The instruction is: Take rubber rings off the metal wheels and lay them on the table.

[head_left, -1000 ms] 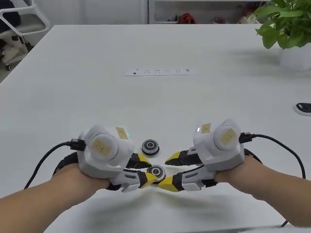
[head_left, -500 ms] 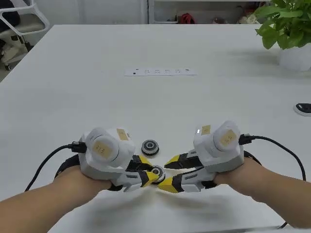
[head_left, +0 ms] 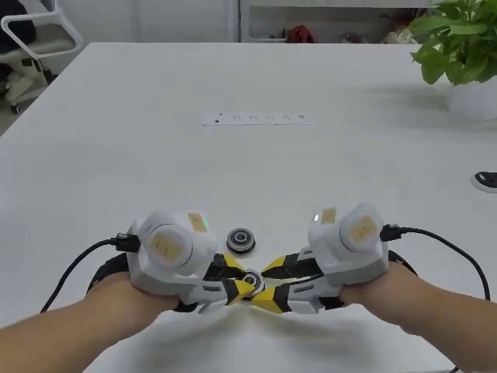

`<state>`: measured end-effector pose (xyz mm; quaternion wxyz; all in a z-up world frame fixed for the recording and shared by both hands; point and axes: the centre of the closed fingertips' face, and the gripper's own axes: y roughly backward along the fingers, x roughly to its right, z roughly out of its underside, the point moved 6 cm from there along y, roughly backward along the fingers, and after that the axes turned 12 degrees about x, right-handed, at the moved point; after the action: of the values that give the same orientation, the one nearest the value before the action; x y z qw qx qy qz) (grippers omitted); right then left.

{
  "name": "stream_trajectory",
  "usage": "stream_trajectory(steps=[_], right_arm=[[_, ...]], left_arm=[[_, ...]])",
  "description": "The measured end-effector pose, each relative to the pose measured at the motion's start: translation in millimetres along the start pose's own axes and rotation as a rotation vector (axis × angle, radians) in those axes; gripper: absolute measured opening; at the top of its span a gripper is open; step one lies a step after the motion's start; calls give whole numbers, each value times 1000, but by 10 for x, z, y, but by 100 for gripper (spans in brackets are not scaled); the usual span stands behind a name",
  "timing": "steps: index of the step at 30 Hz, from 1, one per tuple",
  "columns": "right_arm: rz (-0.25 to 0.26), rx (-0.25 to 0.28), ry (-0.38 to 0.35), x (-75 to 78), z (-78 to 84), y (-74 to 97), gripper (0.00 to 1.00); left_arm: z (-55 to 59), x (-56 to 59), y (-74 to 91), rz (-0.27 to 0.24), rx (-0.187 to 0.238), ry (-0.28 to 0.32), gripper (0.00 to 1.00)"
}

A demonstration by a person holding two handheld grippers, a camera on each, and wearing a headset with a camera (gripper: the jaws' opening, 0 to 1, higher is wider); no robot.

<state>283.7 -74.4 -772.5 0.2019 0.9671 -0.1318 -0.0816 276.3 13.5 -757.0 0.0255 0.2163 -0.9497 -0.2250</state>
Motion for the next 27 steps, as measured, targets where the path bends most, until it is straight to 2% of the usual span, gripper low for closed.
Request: stream_trajectory(steps=[27], right_arm=[[-2, 3, -28, 0, 18, 57, 16]], left_arm=[[3, -3, -5, -4, 8, 4, 14]])
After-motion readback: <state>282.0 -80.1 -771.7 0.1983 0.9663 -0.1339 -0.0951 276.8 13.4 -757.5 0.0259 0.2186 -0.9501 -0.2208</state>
